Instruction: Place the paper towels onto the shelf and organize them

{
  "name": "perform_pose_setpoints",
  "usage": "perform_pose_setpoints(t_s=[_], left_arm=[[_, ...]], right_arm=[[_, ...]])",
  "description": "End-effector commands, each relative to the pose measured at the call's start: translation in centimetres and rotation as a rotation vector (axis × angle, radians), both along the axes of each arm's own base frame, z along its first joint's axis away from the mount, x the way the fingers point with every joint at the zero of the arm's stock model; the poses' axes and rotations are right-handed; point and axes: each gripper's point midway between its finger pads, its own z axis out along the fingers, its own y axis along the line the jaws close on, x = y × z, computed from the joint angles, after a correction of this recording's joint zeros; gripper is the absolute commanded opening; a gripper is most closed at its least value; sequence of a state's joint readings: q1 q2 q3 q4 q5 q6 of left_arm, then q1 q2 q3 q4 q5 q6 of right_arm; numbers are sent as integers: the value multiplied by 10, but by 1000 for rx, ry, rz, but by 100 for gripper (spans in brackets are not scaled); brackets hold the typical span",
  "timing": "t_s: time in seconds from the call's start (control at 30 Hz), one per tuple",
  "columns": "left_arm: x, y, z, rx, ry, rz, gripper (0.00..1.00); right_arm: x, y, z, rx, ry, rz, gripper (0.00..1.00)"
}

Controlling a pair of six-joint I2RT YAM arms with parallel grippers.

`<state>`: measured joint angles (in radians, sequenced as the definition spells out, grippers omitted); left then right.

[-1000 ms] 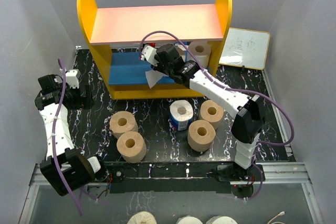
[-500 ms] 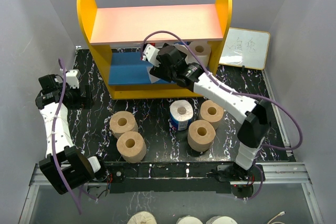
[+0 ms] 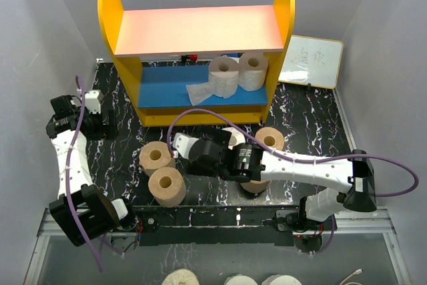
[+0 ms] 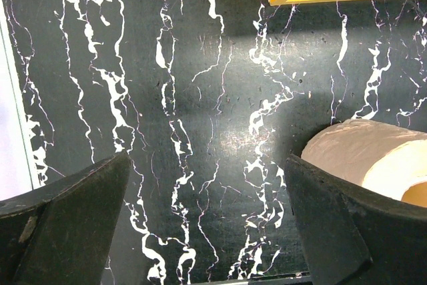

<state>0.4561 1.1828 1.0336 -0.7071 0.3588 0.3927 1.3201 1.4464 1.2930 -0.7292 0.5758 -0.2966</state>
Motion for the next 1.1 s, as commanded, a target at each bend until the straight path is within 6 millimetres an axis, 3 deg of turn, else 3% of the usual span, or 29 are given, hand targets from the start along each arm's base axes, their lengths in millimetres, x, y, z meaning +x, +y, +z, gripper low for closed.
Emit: perform_pose_setpoints(t_s=[0.0,0.13,0.3,0.6,0.87,1.07], left_arm=[[-7,-11,-5,-41,11,-8,99],[-11,-24,-10,-89,16,-28,99],[-10,-25,-14,-87,18,-24,99],[-4,-26,-17,-124,30,-5,99],[-12,-35,-25,-138,21,-16,99],[-11,-35,-28,-140,32,-21,99]], right_arm=[[-9,-47,-38,-96,11,-125,91],[-2,-57,-48,-114,-47,-179,90],[4,-52,-55,-98,-82,-147,86],[18,-52,-74,-69,-22,-125,80],[43,-53,-70,1,1,-150,74],[47,-47,-88,-23,33,-144,65]])
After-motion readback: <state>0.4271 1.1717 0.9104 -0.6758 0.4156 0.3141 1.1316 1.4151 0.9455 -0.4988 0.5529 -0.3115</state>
